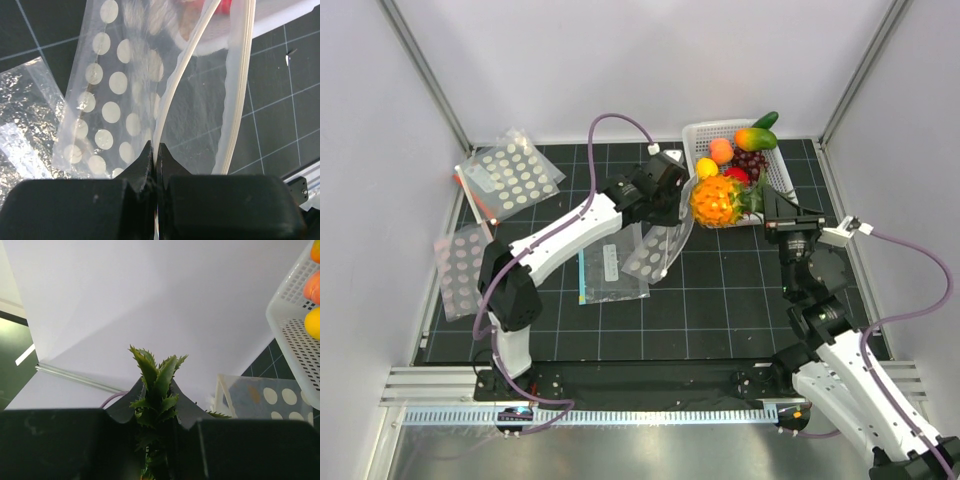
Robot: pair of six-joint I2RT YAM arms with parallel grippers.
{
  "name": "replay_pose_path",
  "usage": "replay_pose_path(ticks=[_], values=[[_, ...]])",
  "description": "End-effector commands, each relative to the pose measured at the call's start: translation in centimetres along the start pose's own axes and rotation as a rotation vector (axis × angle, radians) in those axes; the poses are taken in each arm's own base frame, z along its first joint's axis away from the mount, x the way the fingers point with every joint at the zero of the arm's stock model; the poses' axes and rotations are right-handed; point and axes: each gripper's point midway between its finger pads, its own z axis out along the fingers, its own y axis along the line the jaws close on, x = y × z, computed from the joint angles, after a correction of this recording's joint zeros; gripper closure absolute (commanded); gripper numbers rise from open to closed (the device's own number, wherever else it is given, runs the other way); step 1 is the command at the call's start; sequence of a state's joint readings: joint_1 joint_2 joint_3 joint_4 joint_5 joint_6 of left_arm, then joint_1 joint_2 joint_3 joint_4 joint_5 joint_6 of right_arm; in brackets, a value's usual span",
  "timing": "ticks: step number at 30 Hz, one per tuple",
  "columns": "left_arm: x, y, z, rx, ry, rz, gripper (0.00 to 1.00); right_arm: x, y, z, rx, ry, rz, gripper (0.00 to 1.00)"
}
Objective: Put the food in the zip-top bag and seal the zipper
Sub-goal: Place the fake fruit in the zipper food storage bag.
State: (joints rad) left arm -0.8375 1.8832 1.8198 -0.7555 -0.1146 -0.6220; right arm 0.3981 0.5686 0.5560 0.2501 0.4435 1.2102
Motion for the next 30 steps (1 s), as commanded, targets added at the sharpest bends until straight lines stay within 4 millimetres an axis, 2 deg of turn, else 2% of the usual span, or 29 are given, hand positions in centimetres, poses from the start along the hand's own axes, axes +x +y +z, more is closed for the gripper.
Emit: replay_pose_path(ticks=[1, 3, 4, 5, 9, 11, 12, 17, 20, 22, 23, 29, 30], values=[[-0.4, -1.8, -0.4, 0.088, -0.022, -0.022, 1.0, 0.0, 1.9, 0.8, -0.077, -0.019, 0.103, 0.99], [-1.1, -2.5, -1.1, 0.127, -0.056, -0.042, 1.0, 0.4, 1.3, 0.9, -0.073, -0.013, 0.119, 0.99], [-0.7, -2.4, -0.9, 0.131, -0.053, -0.046, 1.0, 0.8, 0.7, 1.2, -0.068, -0.005, 0.124, 0.99], [-1.3, -2.8, -1.5, 0.153, -0.077, -0.056, 1.0, 1.2, 0.5, 1.3, -0.065, 0.009, 0.136, 0.99], [-1.3, -3.4, -2.5, 0.195, -0.082, -0.077, 1.0, 2.1, -0.9, 1.8, -0.034, 0.025, 0.15, 0.99], [-1.4, -3.4, -2.9, 0.206, -0.096, -0.083, 1.0, 2.5, -1.6, 2.1, -0.027, 0.03, 0.164, 0.99], [-1.9, -3.5, -3.9, 0.217, -0.118, -0.093, 1.0, 2.8, -2.1, 2.0, -0.017, 0.036, 0.165, 0.99], [-2.8, -3.2, -5.9, 0.24, -0.172, -0.112, 1.0, 4.7, -3.5, 2.1, 0.003, 0.085, 0.167, 0.99], [-3.1, -2.5, -6.3, 0.228, -0.187, -0.12, 1.0, 5.7, -3.6, 1.7, 0.012, 0.098, 0.121, 0.99], [-3.1, -2.2, -6.3, 0.22, -0.188, -0.112, 1.0, 5.8, -3.7, 1.6, 0.034, 0.069, 0.046, 0.99], [-3.2, -2.0, -6.3, 0.213, -0.191, -0.11, 1.0, 6.3, -3.1, 1.2, 0.032, 0.079, 0.033, 0.99], [-2.8, -1.8, -6.3, 0.199, -0.174, -0.086, 1.0, 6.1, -4.0, 1.5, 0.096, 0.016, -0.086, 0.99], [-2.6, -2.0, -6.3, 0.208, -0.16, -0.075, 1.0, 6.6, -4.9, 1.6, 0.124, 0.026, -0.12, 0.99]])
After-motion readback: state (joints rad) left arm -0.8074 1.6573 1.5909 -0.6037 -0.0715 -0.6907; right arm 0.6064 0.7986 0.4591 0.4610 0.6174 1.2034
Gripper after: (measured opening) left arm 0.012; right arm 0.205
